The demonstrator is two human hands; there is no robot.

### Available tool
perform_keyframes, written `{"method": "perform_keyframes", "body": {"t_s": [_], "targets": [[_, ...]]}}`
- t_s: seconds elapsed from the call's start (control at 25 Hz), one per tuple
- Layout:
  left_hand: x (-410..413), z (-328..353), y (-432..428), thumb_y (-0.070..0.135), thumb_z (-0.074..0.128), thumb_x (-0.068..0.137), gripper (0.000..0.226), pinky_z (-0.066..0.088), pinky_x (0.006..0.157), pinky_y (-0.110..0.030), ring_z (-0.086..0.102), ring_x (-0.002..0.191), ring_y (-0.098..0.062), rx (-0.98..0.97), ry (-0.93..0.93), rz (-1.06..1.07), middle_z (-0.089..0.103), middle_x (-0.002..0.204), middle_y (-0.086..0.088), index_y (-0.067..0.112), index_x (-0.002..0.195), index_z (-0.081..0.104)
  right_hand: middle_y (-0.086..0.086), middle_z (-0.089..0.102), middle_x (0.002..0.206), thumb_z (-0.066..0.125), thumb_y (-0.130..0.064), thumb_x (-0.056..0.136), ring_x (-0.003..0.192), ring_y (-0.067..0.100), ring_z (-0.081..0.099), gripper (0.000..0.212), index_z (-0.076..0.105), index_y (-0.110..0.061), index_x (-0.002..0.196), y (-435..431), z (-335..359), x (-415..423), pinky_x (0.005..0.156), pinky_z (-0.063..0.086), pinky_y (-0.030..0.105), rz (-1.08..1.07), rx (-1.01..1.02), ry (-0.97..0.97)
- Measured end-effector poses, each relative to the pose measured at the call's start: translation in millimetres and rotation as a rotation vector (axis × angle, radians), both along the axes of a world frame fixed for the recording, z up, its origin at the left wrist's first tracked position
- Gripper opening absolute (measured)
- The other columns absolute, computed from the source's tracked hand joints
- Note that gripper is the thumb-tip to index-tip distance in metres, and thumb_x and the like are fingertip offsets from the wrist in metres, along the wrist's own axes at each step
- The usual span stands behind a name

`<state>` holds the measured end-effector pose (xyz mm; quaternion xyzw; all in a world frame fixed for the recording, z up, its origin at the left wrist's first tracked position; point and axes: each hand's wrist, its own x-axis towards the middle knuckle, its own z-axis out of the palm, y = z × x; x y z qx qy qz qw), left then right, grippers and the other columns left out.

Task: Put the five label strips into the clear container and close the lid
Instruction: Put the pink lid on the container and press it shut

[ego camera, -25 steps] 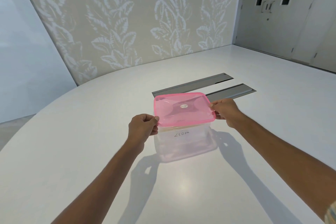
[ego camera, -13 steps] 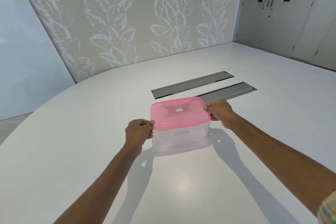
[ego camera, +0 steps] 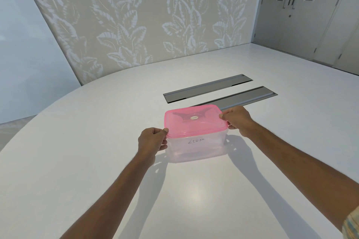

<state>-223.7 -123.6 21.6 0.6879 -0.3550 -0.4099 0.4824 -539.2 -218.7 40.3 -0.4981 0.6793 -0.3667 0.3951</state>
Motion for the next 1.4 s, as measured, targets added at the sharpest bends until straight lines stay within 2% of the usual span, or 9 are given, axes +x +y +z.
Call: {"method": "perform_keyframes", "body": {"t_s": [0.24,0.44,0.6,0.72,0.8,0.92,1.12,1.24,1.4], "targets": [[3.0,0.0,-0.1,0.028,0.082,0.089,0.031,0.066,0.068,-0.039,0.070,0.070,-0.027,0.036,0.103,-0.060,0.072,0.083,-0.015,0.001,0.090,0.068,0.012,0.078,0.097,0.081,-0.020,0.086,0.070,0.018,0.065,0.010,0.079,-0.011,0.090,5.7,-1.0,-2.6,0.058,0.054,0.029,0.007,0.001,0.038],[5.9,2.7,-2.9,0.034,0.079,0.092,0.036,0.066,0.072,-0.041,0.070,0.075,-0.026,0.061,0.051,-0.096,0.072,0.093,-0.012,0.001,0.098,0.066,0.002,0.069,0.107,0.077,-0.031,0.091,0.089,0.023,0.064,0.048,0.068,-0.012,0.133,16.4,-1.6,2.6,0.081,0.055,0.036,0.086,-0.095,0.203],[4.1,16.3,-19.4,0.049,0.071,0.092,0.045,0.065,0.081,-0.045,0.070,0.086,-0.025,0.020,-0.140,-0.052,0.072,0.107,-0.009,0.007,0.107,0.066,0.005,0.068,0.125,0.068,-0.060,0.089,0.103,0.026,0.064,0.058,0.067,-0.014,0.126,21.1,-3.3,9.6,0.093,0.056,0.042,0.027,-0.093,0.298],[-1.2,29.5,-41.1,0.053,0.061,0.096,0.052,0.053,0.104,-0.040,0.065,0.120,-0.025,-0.074,-0.433,-0.098,0.066,0.135,-0.005,0.017,0.134,0.063,0.010,0.071,0.107,0.057,-0.072,0.088,0.085,0.030,0.068,0.058,0.062,-0.015,0.095,23.5,-3.0,11.8,0.076,0.066,0.049,-0.010,0.003,0.223],[-6.7,31.9,-60.1,0.050,0.055,0.102,0.058,0.040,0.115,-0.038,0.052,0.140,-0.023,-0.173,-0.630,-0.231,0.054,0.154,-0.004,0.018,0.150,0.053,0.009,0.070,0.116,0.056,-0.069,0.092,0.099,0.030,0.070,0.057,0.065,-0.017,0.115,28.9,-7.3,15.3,0.081,0.065,0.048,0.050,-0.035,0.210],[-18.1,25.9,-83.7,0.052,0.048,0.106,0.064,0.028,0.126,-0.046,0.029,0.156,-0.023,-0.186,-0.803,-0.490,0.035,0.168,-0.004,0.017,0.159,0.042,0.006,0.059,0.147,0.052,-0.056,0.103,0.130,0.025,0.058,0.058,0.054,-0.021,0.149,32.0,-18.5,17.5,0.110,0.047,0.041,0.209,-0.235,0.372],[-27.7,2.1,-89.3,0.058,0.040,0.106,0.071,0.026,0.124,-0.050,0.018,0.159,-0.025,-0.142,-0.894,-0.613,0.031,0.168,-0.006,0.015,0.161,0.035,0.001,0.049,0.160,0.047,-0.041,0.109,0.148,0.018,0.045,0.050,0.050,-0.019,0.155,32.6,-25.5,17.5,0.117,0.031,0.024,0.248,-0.276,0.296],[-23.7,-3.2,-91.5,0.060,0.036,0.106,0.073,0.025,0.126,-0.052,0.013,0.160,-0.024,-0.127,-0.946,-0.638,0.027,0.170,-0.003,0.018,0.165,0.027,-0.004,0.034,0.169,0.041,-0.050,0.109,0.154,0.013,0.033,0.054,0.051,-0.020,0.153,36.0,-23.3,14.6,0.121,0.033,0.036,0.303,-0.311,0.466],[-21.9,0.5,-97.5,0.059,0.036,0.106,0.071,0.033,0.121,-0.053,0.023,0.153,-0.024,-0.107,-0.978,-0.671,0.038,0.160,0.001,0.020,0.164,0.028,-0.016,0.014,0.173,0.041,-0.084,0.091,0.159,0.000,0.008,0.092,0.031,-0.028,0.164,43.7,-20.8,-9.2,0.124,0.024,0.030,0.599,-0.391,0.821]]}}
